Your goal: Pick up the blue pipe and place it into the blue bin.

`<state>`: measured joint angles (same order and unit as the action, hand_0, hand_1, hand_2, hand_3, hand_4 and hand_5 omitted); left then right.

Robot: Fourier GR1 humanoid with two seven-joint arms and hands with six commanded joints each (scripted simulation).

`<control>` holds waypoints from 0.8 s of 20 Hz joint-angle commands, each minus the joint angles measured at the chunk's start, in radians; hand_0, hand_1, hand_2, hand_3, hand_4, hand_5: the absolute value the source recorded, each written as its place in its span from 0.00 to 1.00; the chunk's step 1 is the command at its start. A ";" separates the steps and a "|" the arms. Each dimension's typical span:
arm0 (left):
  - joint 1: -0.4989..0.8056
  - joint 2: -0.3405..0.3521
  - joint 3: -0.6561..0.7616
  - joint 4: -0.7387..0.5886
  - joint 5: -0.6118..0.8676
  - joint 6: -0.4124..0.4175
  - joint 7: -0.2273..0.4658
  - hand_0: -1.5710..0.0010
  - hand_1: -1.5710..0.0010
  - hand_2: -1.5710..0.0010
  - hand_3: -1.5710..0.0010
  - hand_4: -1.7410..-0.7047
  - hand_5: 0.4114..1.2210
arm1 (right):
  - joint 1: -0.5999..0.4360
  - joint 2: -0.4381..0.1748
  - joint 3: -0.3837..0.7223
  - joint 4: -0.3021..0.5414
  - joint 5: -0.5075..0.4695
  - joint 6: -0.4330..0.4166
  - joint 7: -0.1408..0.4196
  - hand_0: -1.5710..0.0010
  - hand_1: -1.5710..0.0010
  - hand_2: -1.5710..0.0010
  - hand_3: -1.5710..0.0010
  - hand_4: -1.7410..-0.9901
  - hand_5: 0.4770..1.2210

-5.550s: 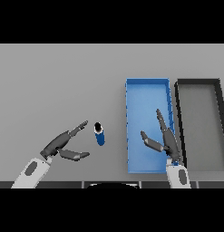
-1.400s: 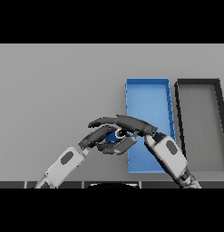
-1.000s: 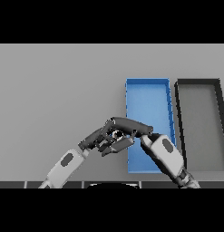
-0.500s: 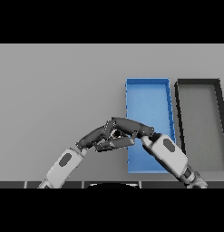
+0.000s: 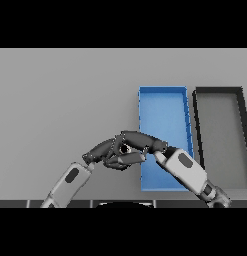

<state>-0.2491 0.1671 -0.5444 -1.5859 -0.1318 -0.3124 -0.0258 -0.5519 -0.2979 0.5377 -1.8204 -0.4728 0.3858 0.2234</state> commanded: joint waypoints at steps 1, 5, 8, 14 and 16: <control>-0.005 -0.001 0.003 -0.006 0.004 0.001 0.013 0.95 0.95 0.96 0.95 0.82 0.31 | -0.005 -0.004 -0.001 0.001 0.004 -0.001 0.000 0.00 0.00 0.00 0.00 0.33 1.00; -0.006 -0.010 0.024 0.008 0.035 -0.002 0.039 0.98 0.98 0.98 0.98 0.82 0.22 | -0.003 -0.008 0.002 0.011 -0.018 -0.006 -0.008 0.00 0.00 0.00 0.00 0.33 1.00; -0.010 -0.017 0.028 0.009 0.035 0.007 0.075 0.99 0.99 0.99 0.99 0.82 0.19 | -0.017 -0.008 -0.005 -0.001 -0.059 -0.035 0.005 0.00 0.00 0.00 0.00 0.34 1.00; 0.021 -0.017 0.006 0.003 0.030 -0.002 0.102 1.00 1.00 1.00 1.00 0.80 0.13 | -0.122 -0.058 -0.081 -0.026 -0.331 -0.127 0.147 0.00 0.00 0.00 0.00 0.14 1.00; 0.030 -0.015 0.003 0.010 0.032 -0.009 0.102 1.00 1.00 1.00 1.00 0.80 0.11 | -0.179 -0.097 -0.137 -0.038 -0.453 -0.188 0.185 0.00 0.00 0.00 0.00 0.09 0.96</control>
<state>-0.2190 0.1514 -0.5423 -1.5753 -0.1003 -0.3219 0.0777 -0.7327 -0.3963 0.3998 -1.8585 -0.9271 0.1965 0.4029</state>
